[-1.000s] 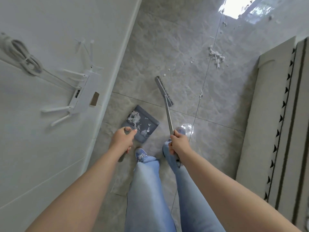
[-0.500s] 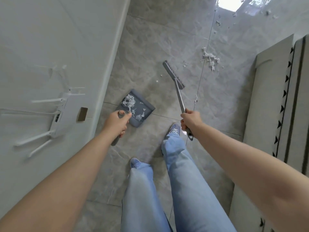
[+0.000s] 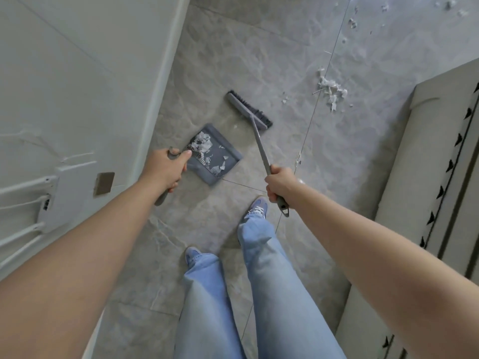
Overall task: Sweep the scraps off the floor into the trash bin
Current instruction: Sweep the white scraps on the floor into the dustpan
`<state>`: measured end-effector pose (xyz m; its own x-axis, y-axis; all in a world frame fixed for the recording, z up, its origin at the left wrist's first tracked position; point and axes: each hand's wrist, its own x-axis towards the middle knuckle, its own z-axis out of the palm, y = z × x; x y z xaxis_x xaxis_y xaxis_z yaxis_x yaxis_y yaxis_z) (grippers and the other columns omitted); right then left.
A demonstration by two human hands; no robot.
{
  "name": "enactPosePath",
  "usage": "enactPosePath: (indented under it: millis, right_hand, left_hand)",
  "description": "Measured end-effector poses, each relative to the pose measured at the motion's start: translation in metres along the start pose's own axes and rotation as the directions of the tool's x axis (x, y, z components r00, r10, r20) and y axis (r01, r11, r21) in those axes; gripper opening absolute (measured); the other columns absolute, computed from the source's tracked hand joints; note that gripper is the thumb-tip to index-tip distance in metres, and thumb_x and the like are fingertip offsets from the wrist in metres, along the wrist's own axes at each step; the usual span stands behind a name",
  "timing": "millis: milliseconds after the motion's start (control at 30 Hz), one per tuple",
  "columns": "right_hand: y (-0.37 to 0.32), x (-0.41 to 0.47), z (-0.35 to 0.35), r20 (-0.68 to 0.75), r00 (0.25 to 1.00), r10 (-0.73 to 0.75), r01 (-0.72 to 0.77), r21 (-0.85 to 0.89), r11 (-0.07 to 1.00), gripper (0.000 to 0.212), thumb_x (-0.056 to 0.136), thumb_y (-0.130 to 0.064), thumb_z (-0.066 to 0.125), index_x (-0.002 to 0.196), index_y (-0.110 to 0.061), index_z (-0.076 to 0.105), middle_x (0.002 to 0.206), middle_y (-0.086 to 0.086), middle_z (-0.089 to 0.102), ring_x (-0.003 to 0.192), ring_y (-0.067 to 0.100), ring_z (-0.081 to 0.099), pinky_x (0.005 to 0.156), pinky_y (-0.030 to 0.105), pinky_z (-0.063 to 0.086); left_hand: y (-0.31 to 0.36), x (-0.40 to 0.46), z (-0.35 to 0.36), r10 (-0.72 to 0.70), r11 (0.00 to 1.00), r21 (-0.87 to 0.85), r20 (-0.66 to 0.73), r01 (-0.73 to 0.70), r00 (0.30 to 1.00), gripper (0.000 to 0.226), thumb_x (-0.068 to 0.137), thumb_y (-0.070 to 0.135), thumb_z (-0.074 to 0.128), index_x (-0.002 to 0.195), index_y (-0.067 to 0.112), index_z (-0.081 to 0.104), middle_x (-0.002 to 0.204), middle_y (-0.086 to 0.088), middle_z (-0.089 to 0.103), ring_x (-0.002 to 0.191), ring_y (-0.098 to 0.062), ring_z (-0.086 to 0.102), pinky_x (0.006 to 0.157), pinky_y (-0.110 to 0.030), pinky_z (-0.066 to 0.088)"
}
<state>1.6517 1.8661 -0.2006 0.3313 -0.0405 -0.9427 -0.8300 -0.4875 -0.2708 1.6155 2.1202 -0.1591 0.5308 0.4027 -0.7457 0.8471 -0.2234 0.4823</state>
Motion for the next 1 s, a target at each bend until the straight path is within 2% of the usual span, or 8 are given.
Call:
enactPosePath:
  millis: [167,267,400,600,667,833,933,1000]
  right_hand:
    - [0.02,-0.033,-0.027,0.019,0.997,-0.08,0.079,0.069,0.994,0.041,0.098,-0.005,0.038,0.137,-0.009,0.046,0.062,0.003,0.034,0.047,0.017,0.033,0.042,0.026,0.03]
    - [0.022,-0.037,-0.038,-0.011,0.99,-0.14,0.14,0.021,0.99,0.046,0.099,-0.011,0.037,0.144,-0.019,0.041,0.064,0.002,0.039,0.046,0.017,0.038,0.043,0.025,0.035]
    - [0.0,-0.013,-0.045,-0.094,0.989,-0.116,0.124,0.08,0.989,0.034,0.096,-0.009,0.036,0.126,-0.016,0.05,0.058,0.001,0.037,0.046,0.018,0.038,0.044,0.026,0.034]
    - [-0.018,-0.011,-0.014,-0.019,1.0,0.016,-0.015,0.075,0.997,0.023,0.091,0.002,0.03,0.091,-0.012,0.049,0.055,0.004,0.037,0.037,0.018,0.036,0.041,0.026,0.033]
    - [-0.012,-0.031,-0.001,0.057,0.997,0.059,-0.068,0.18,0.981,0.025,0.092,0.003,0.032,0.09,-0.015,0.05,0.058,0.002,0.033,0.036,0.015,0.031,0.04,0.022,0.028]
    - [0.01,-0.095,0.007,0.084,0.99,0.117,-0.144,0.529,0.836,0.029,0.097,-0.001,0.036,0.122,-0.002,0.051,0.052,-0.001,0.03,0.039,0.01,0.025,0.038,0.018,0.02]
    - [0.022,-0.11,-0.001,-0.048,0.988,0.146,-0.078,0.661,0.746,0.041,0.098,-0.002,0.037,0.113,-0.03,0.063,0.059,0.002,0.029,0.045,0.012,0.022,0.039,0.018,0.019]
    - [0.03,-0.105,-0.014,-0.158,0.963,0.219,-0.043,0.713,0.7,0.043,0.098,-0.001,0.038,0.114,-0.034,0.059,0.061,0.003,0.027,0.047,0.013,0.021,0.039,0.017,0.019]
  left_hand:
    - [0.031,0.015,0.001,0.016,0.993,0.119,0.01,-0.017,1.0,0.043,0.092,0.041,0.061,0.061,0.012,0.052,0.031,0.003,0.034,0.028,-0.017,0.03,0.041,-0.02,0.03]
    - [0.051,0.024,-0.003,0.065,0.973,0.222,0.007,-0.065,0.998,0.042,0.09,0.043,0.061,0.062,0.013,0.056,0.041,-0.004,0.041,0.036,-0.021,0.037,0.042,-0.023,0.035]
    - [0.073,0.033,-0.003,0.117,0.945,0.304,0.035,-0.122,0.993,0.041,0.091,0.042,0.061,0.063,0.013,0.058,0.049,-0.006,0.046,0.041,-0.025,0.041,0.045,-0.027,0.038]
    - [0.093,0.046,-0.014,0.16,0.906,0.386,0.064,-0.172,0.985,0.039,0.094,0.039,0.059,0.065,0.012,0.06,0.053,-0.003,0.049,0.044,-0.026,0.046,0.047,-0.029,0.042]
    - [0.103,0.051,-0.018,0.171,0.889,0.41,0.111,-0.202,0.979,0.038,0.094,0.04,0.06,0.067,0.013,0.06,0.054,-0.002,0.051,0.045,-0.026,0.047,0.046,-0.028,0.042]
    - [0.132,0.058,-0.019,0.168,0.832,0.473,0.281,-0.289,0.945,0.033,0.095,0.039,0.06,0.07,0.017,0.057,0.051,0.0,0.05,0.041,-0.024,0.044,0.046,-0.026,0.04]
    - [0.158,0.066,-0.006,0.177,0.774,0.502,0.411,-0.385,0.894,0.038,0.094,0.038,0.061,0.071,0.008,0.059,0.041,-0.003,0.042,0.036,-0.022,0.036,0.046,-0.026,0.036]
    - [0.18,0.072,0.009,0.173,0.732,0.506,0.51,-0.456,0.843,0.038,0.094,0.038,0.061,0.071,0.007,0.056,0.039,-0.003,0.038,0.035,-0.021,0.033,0.043,-0.022,0.03]
